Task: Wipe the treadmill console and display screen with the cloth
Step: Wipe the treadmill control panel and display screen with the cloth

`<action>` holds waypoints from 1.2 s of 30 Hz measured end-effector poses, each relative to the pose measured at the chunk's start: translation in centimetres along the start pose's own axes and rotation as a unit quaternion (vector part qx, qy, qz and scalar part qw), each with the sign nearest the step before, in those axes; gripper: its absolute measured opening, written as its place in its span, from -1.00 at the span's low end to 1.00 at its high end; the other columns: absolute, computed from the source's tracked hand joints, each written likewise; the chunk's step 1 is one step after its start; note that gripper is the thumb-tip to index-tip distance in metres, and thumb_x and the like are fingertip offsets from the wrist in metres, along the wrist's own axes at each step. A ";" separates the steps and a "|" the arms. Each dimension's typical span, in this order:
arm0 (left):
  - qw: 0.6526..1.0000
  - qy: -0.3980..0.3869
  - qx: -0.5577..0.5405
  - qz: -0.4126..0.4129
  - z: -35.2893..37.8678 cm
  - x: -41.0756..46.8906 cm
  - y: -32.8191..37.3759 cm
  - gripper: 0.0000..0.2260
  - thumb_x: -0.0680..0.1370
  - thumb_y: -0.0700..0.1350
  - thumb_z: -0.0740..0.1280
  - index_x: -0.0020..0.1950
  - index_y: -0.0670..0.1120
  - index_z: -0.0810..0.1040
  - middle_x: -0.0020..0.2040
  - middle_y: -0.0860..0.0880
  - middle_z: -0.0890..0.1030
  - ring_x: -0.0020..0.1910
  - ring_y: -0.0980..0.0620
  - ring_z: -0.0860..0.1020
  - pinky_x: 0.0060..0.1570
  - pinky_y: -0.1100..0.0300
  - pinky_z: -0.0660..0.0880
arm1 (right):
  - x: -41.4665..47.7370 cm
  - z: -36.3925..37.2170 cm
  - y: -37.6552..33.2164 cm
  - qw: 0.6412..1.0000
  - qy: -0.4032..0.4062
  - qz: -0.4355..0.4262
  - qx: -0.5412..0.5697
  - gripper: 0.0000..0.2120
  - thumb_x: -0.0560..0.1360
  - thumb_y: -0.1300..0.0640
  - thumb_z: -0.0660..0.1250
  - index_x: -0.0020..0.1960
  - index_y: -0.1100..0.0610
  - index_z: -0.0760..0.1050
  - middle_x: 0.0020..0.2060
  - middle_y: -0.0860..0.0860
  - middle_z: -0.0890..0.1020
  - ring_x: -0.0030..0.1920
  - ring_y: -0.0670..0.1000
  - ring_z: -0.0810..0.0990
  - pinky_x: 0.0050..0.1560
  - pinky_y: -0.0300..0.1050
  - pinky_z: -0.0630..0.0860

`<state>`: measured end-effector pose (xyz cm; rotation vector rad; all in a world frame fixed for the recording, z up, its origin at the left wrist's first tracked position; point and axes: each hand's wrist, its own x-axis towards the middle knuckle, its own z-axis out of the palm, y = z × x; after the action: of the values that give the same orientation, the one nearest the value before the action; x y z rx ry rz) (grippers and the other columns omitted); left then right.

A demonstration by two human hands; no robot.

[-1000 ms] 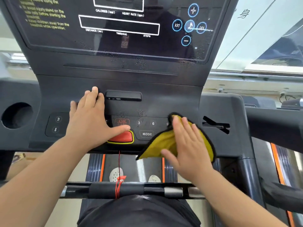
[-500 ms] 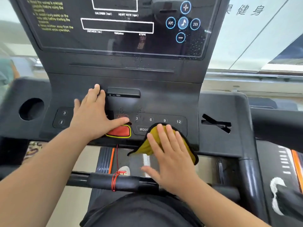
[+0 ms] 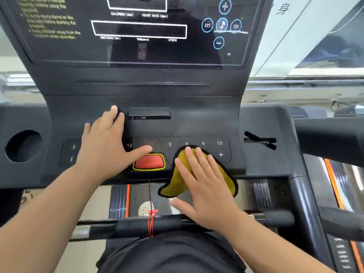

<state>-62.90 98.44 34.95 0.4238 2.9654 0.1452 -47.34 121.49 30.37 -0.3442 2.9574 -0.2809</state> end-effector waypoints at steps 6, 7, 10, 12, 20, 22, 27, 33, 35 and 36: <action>0.996 0.016 0.014 0.084 0.1 -0.7 -4.2 0.07 0.30 0.59 0.09 0.56 -0.16 0.30 0.60 -0.13 0.25 0.60 -0.15 0.18 0.52 -0.27 0.10 | 0.2 -0.8 2.3 0.976 0.036 0.215 -0.006 -0.01 0.53 -0.54 -0.16 0.68 0.17 0.03 0.67 0.19 -0.03 0.66 0.23 -0.09 0.62 0.28 -0.01; 0.995 0.012 0.018 0.094 0.2 -0.9 -4.9 0.06 0.30 0.59 0.10 0.56 -0.15 0.31 0.59 -0.13 0.27 0.59 -0.16 0.19 0.52 -0.28 0.11 | 1.0 -1.0 1.9 0.967 0.037 0.252 0.004 0.02 0.51 -0.56 -0.20 0.67 0.18 0.03 0.66 0.22 -0.03 0.66 0.25 -0.09 0.61 0.31 -0.03; 0.993 0.009 0.026 0.112 0.5 -1.4 -7.1 0.04 0.30 0.58 0.13 0.55 -0.13 0.33 0.56 -0.14 0.31 0.57 -0.19 0.21 0.52 -0.28 0.12 | 4.1 -1.4 -1.1 0.962 0.024 0.270 0.001 0.03 0.48 -0.58 -0.29 0.69 0.12 -0.02 0.66 0.23 -0.07 0.65 0.28 -0.13 0.61 0.32 -0.11; 0.992 0.011 0.025 0.122 0.6 -1.6 -8.4 0.02 0.31 0.57 0.15 0.55 -0.12 0.33 0.55 -0.14 0.34 0.56 -0.20 0.24 0.52 -0.26 0.12 | 5.9 -1.5 -3.5 0.978 0.006 0.208 -0.020 -0.02 0.50 -0.57 -0.30 0.69 0.05 -0.05 0.67 0.15 -0.09 0.66 0.22 -0.16 0.63 0.28 -0.11; 0.989 0.073 -0.010 0.129 1.9 -2.3 -11.8 -0.04 0.33 0.50 0.21 0.48 -0.19 0.43 0.48 -0.19 0.43 0.49 -0.28 0.34 0.51 -0.25 0.13 | 3.9 -0.8 -2.3 0.984 0.019 0.178 -0.013 -0.10 0.55 -0.52 -0.20 0.69 0.05 0.01 0.68 0.07 -0.06 0.67 0.19 -0.13 0.62 0.28 -0.04; 0.990 0.081 -0.016 0.115 2.0 -2.4 -12.1 -0.04 0.34 0.50 0.21 0.48 -0.20 0.44 0.48 -0.20 0.43 0.50 -0.29 0.32 0.51 -0.25 0.10 | 3.3 -1.3 -1.0 0.970 0.023 0.241 -0.008 -0.03 0.53 -0.54 -0.24 0.69 0.11 -0.01 0.67 0.13 -0.07 0.66 0.22 -0.13 0.61 0.31 -0.03; 0.990 0.097 -0.013 0.099 2.2 -2.7 -13.5 -0.04 0.34 0.50 0.21 0.47 -0.21 0.44 0.48 -0.20 0.42 0.51 -0.28 0.30 0.51 -0.25 0.09 | 7.1 -2.3 -3.6 0.954 0.013 0.299 0.015 0.14 0.38 -0.63 -0.38 0.69 0.14 -0.10 0.67 0.16 -0.13 0.65 0.24 -0.18 0.60 0.27 -0.17; 0.991 0.101 -0.030 0.077 2.6 -2.2 -14.5 -0.03 0.34 0.49 0.21 0.50 -0.21 0.39 0.53 -0.21 0.34 0.52 -0.29 0.25 0.51 -0.27 0.08 | 9.2 -1.8 -7.7 0.995 -0.037 0.093 0.012 -0.02 0.47 -0.57 -0.28 0.69 0.03 -0.09 0.68 -0.01 -0.13 0.66 0.11 -0.24 0.64 0.19 -0.19; 0.990 0.106 -0.040 0.080 2.6 -2.2 -14.5 -0.04 0.35 0.48 0.21 0.50 -0.21 0.38 0.54 -0.20 0.32 0.53 -0.28 0.23 0.51 -0.27 0.08 | 8.1 -1.8 -6.5 0.995 -0.039 0.086 0.011 -0.07 0.49 -0.55 -0.31 0.69 -0.03 -0.14 0.67 -0.06 -0.19 0.65 0.06 -0.29 0.64 0.19 -0.18; 0.990 0.109 -0.045 0.080 2.7 -2.2 -14.5 -0.04 0.35 0.48 0.21 0.50 -0.21 0.38 0.54 -0.20 0.32 0.53 -0.28 0.23 0.51 -0.27 0.08 | 7.3 -1.8 -5.4 0.993 -0.030 0.109 0.012 -0.08 0.50 -0.55 -0.31 0.69 -0.04 -0.13 0.67 -0.05 -0.19 0.65 0.07 -0.29 0.64 0.20 -0.18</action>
<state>-64.33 84.15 30.91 0.6731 3.1177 0.3634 -53.55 114.82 32.31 -0.0241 2.8955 -0.2740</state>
